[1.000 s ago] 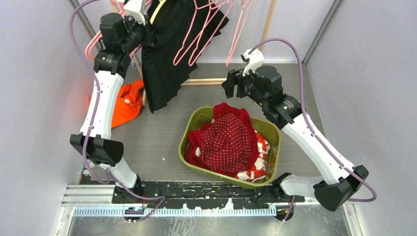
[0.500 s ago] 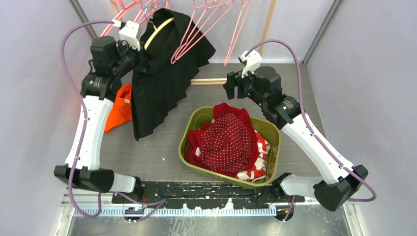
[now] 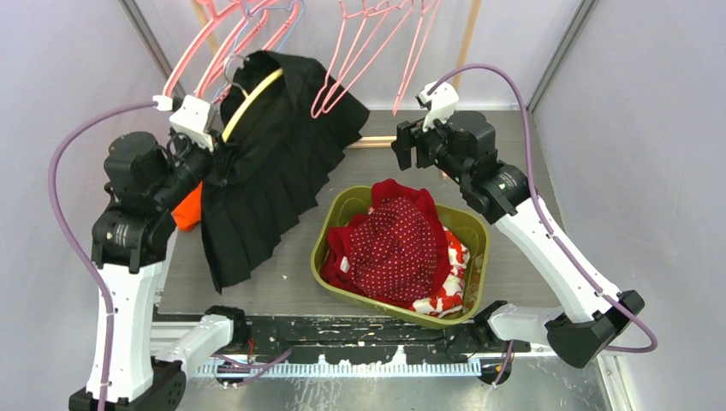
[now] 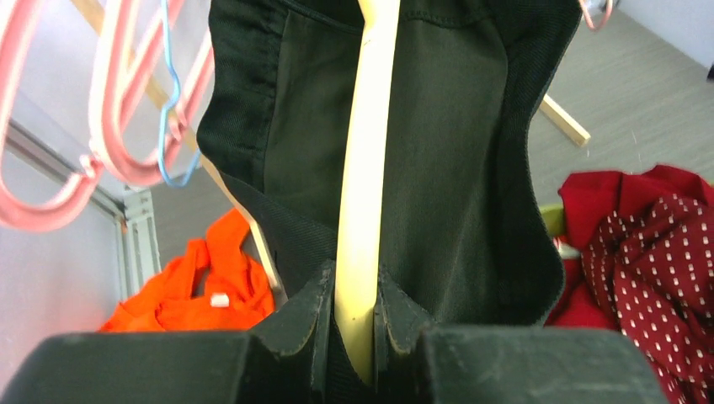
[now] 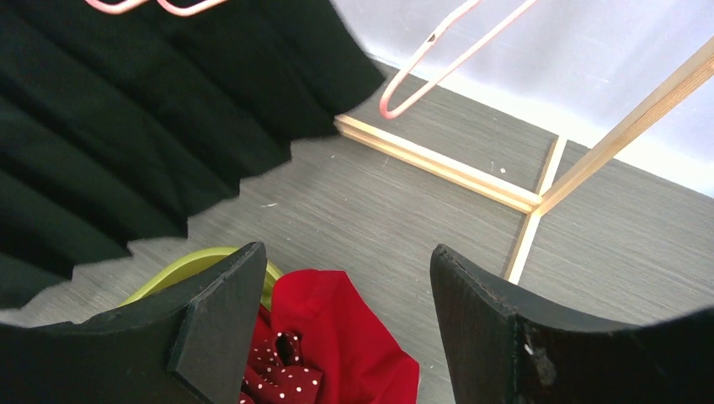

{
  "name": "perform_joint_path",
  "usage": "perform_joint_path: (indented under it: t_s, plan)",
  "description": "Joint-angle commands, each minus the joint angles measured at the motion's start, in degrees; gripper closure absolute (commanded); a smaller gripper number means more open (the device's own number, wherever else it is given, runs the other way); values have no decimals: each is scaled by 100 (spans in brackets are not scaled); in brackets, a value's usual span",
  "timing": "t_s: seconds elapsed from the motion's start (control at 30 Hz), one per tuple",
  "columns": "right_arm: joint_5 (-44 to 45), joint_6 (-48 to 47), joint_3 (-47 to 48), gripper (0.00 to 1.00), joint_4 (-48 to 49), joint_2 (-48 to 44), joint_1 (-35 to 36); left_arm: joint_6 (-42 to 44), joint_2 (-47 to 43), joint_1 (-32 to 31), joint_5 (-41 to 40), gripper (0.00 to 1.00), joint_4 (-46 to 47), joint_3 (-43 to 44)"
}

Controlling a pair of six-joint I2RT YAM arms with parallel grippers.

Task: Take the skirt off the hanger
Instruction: Pick up the hanger from the clothesline.

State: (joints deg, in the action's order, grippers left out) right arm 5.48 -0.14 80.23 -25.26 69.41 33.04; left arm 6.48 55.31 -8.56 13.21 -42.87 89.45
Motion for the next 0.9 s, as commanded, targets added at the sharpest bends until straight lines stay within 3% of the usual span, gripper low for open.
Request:
perform_joint_path:
  t_s: [0.0,0.23,0.57,0.7,0.87]
  plan:
    - [32,-43,343,25,67,-14,83,-66,-511,21,62,100,27,-185]
    - [6,32,454,27,67,112,171,191,-1240,15,-164,100,-1042,203]
    - [128,-150,626,28,-77,318,405,134,-1975,-15,-214,100,-1662,296]
    - [112,-140,648,28,-113,347,463,83,-2130,-14,253,100,-1683,408]
    - [138,-186,707,29,-227,334,509,-329,-2196,-10,1457,100,-1467,212]
